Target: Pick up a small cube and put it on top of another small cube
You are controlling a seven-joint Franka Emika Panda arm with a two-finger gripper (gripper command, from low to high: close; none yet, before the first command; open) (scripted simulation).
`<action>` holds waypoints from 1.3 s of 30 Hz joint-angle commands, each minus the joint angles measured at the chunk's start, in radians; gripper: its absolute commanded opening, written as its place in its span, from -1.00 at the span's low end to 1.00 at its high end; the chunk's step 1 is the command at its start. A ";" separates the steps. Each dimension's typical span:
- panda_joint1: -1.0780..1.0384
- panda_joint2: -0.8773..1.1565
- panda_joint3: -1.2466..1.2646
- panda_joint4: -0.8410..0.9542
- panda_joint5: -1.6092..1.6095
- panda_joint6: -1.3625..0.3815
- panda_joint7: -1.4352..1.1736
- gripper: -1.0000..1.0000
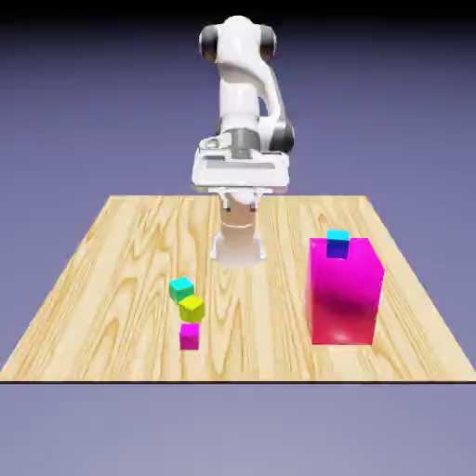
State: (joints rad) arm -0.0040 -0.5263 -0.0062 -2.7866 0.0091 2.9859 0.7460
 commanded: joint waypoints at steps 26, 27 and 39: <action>-0.325 0.890 -0.127 0.477 0.185 -1.041 0.101 0.00; -0.289 0.915 -0.154 0.460 0.212 -1.007 0.082 0.00; -0.300 0.835 -0.178 0.435 0.144 -1.055 0.076 -1.00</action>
State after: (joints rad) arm -0.3037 0.3090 -0.1844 -2.3517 0.1565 1.9305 0.8209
